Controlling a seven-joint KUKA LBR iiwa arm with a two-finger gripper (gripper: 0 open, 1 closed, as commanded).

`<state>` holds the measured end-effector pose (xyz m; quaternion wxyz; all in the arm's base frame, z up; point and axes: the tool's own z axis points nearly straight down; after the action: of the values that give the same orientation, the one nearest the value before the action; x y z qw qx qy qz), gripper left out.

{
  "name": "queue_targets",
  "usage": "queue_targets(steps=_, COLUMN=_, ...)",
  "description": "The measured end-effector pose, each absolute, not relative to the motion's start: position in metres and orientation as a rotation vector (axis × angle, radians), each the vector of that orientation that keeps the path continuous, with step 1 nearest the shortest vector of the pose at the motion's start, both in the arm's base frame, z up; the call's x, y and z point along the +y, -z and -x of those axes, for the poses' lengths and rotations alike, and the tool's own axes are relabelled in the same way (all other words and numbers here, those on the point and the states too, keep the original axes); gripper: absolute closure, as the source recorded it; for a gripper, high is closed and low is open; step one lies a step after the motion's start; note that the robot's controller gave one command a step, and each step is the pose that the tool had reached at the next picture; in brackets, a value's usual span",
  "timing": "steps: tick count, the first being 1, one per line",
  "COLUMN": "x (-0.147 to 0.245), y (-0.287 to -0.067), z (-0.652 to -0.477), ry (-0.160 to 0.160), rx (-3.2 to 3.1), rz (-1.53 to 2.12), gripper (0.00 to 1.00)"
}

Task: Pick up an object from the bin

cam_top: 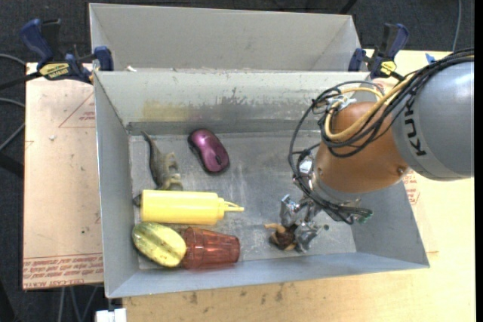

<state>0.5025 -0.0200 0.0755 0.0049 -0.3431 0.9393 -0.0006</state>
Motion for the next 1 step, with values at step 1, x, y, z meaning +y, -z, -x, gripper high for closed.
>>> queue_targets(steps=1, x=-0.0199, y=-0.077, z=-0.5021, ry=0.001, rx=2.944, rz=1.075, gripper=1.0)
